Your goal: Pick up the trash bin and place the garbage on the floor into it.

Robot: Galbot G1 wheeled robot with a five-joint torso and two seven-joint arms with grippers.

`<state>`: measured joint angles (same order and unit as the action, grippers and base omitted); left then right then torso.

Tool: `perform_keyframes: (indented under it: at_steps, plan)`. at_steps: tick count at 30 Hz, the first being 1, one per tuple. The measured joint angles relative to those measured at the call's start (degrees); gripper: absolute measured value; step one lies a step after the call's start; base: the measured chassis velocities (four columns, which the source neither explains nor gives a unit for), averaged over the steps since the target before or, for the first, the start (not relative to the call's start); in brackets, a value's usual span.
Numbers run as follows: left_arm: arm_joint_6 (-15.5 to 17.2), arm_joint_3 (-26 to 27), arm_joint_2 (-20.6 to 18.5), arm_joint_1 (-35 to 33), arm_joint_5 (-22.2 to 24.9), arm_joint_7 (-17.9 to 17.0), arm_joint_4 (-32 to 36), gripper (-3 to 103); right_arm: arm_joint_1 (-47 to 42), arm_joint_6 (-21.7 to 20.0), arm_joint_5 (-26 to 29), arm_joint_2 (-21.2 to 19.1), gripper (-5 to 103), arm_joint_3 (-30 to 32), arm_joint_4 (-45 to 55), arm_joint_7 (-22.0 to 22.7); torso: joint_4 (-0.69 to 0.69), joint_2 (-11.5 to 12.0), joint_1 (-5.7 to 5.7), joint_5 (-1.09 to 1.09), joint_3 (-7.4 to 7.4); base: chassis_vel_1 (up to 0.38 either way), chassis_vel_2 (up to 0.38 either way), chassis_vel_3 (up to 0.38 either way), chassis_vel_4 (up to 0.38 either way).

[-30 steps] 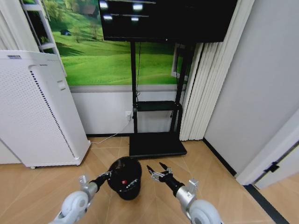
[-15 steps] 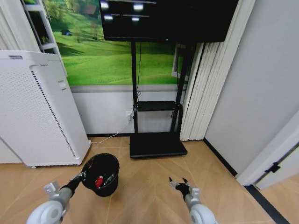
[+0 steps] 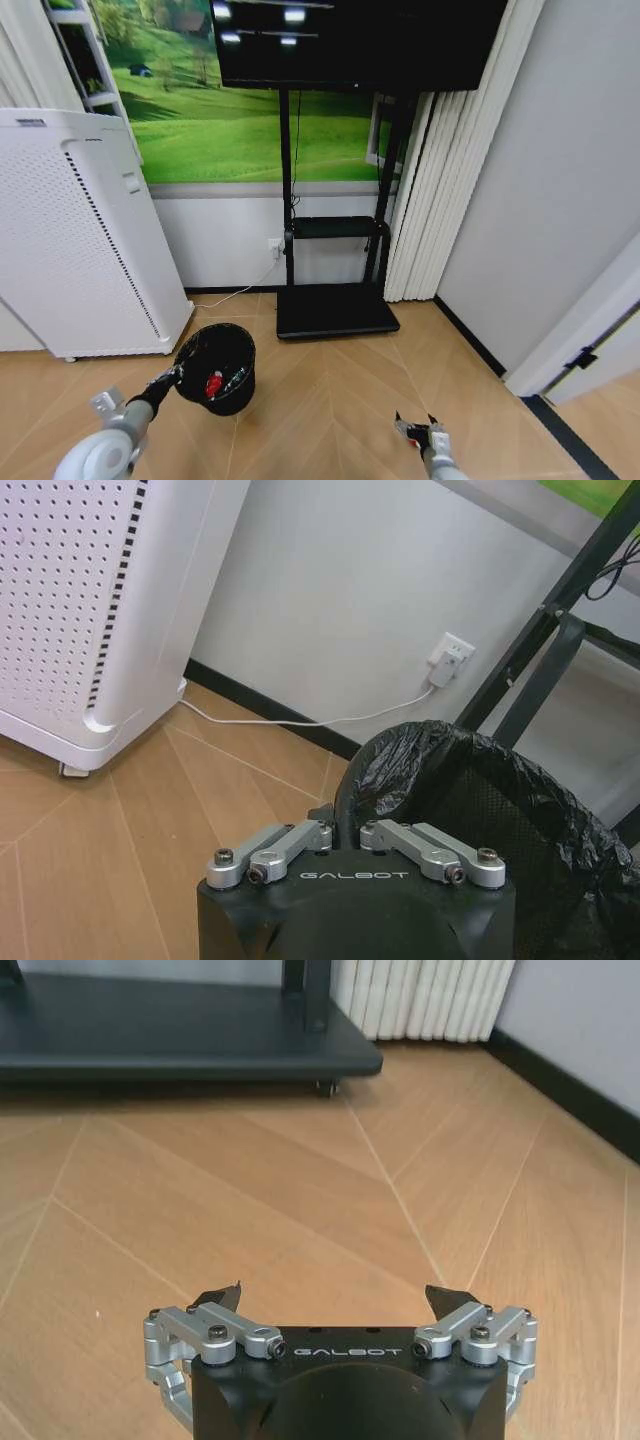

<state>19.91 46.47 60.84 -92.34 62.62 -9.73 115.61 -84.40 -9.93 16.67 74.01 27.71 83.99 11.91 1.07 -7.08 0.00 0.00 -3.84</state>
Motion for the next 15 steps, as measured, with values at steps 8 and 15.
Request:
perform_keyframes:
  at_steps: [8, 15]
  plan:
    - [0.21, 0.16, -0.02, -0.60, 0.75, -0.24, 0.85, 7, 1.37, 0.33, -0.53, 1.44, 100, 0.37, -6.24, 0.44, 0.02, 0.00, 0.00, 0.00, 0.00, 0.000, 0.000, 0.000, 0.000]
    - [0.26, 0.24, -0.09, -1.29, 0.76, -0.24, 1.35, 7, 4.10, 1.88, -0.31, 1.07, 93, 0.18, -10.60, 0.73, 0.01, 0.01, 0.00, 0.00, 0.00, 0.000, 0.000, 0.000, 0.000]
